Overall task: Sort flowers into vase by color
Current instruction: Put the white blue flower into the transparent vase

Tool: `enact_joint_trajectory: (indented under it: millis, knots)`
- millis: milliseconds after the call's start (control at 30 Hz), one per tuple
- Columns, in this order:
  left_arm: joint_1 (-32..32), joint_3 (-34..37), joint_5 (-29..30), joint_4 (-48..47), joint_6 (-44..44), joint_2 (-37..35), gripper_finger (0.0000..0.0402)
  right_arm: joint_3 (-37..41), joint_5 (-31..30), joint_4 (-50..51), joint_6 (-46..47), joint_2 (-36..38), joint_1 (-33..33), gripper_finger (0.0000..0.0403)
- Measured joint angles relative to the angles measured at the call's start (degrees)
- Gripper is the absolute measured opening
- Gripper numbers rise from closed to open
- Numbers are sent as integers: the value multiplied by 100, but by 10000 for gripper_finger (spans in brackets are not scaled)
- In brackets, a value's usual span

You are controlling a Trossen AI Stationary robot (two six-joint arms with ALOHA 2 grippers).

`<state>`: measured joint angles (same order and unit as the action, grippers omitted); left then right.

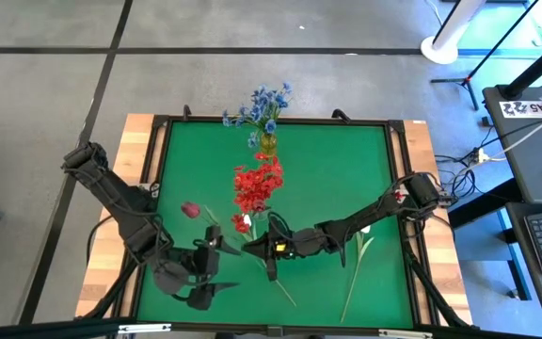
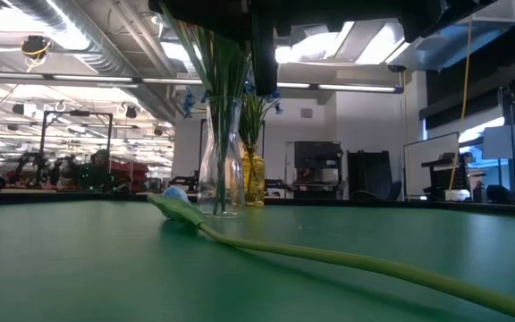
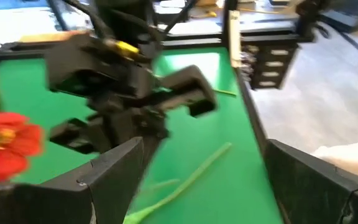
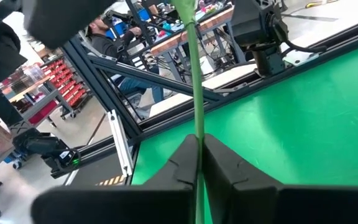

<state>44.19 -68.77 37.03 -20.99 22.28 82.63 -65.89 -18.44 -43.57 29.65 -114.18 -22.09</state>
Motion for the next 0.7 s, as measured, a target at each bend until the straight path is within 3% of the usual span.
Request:
enact_joint_trajectory:
  millis: [167,700]
  knots:
    - [299,0,-479,-5,103,0,330,0,-44,5,-61,46,9,7]
    - [1362,2,-445,-127,722,-17,330,-2,-185,17,-144,89,13,2]
